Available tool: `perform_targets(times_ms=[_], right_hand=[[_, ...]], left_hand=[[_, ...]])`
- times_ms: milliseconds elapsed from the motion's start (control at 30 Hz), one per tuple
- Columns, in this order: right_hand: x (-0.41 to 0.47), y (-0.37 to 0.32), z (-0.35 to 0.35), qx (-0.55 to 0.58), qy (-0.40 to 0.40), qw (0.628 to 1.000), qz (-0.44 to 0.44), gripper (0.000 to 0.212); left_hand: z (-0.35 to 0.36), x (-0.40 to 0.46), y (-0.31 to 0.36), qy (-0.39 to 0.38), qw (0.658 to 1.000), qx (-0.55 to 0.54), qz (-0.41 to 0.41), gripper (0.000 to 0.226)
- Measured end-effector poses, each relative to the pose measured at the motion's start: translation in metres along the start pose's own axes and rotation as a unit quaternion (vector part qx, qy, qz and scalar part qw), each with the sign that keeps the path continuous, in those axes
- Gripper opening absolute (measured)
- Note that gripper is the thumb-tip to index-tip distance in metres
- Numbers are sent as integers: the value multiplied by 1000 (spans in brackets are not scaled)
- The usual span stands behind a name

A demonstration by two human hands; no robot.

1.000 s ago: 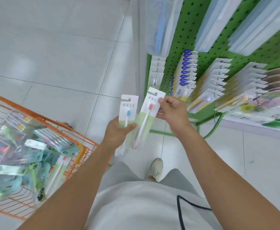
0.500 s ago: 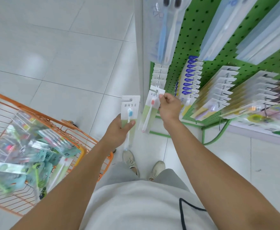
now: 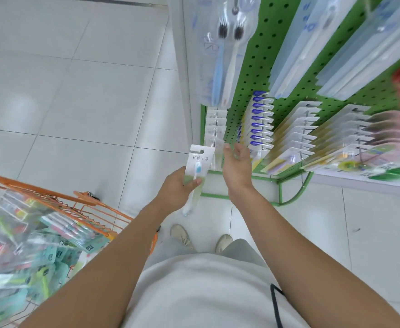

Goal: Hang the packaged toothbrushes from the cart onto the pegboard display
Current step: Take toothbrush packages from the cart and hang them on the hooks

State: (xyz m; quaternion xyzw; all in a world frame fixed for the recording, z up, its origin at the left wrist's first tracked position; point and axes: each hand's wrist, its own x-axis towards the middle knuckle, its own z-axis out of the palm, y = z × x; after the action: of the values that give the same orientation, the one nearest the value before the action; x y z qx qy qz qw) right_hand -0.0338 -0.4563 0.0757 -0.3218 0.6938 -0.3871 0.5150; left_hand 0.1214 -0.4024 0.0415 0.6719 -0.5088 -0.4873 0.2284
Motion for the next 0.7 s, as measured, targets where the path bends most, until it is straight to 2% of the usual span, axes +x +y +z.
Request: perform_targets(times_ms=[133, 200, 533, 700], right_hand=[[-12, 1, -15, -4, -43, 998, -45, 21], [-12, 2, -19, -30, -75, 994, -69, 18], [24, 13, -9, -63, -66, 992, -89, 19], [39, 18, 3, -69, -27, 992, -100, 23]], left_hand=[[15, 11, 7, -24, 1000, 7, 14, 24], [19, 14, 9, -31, 999, 12, 15, 25], [23, 22, 8, -32, 997, 46, -48, 24], [10, 18, 0, -17, 998, 29, -61, 40]])
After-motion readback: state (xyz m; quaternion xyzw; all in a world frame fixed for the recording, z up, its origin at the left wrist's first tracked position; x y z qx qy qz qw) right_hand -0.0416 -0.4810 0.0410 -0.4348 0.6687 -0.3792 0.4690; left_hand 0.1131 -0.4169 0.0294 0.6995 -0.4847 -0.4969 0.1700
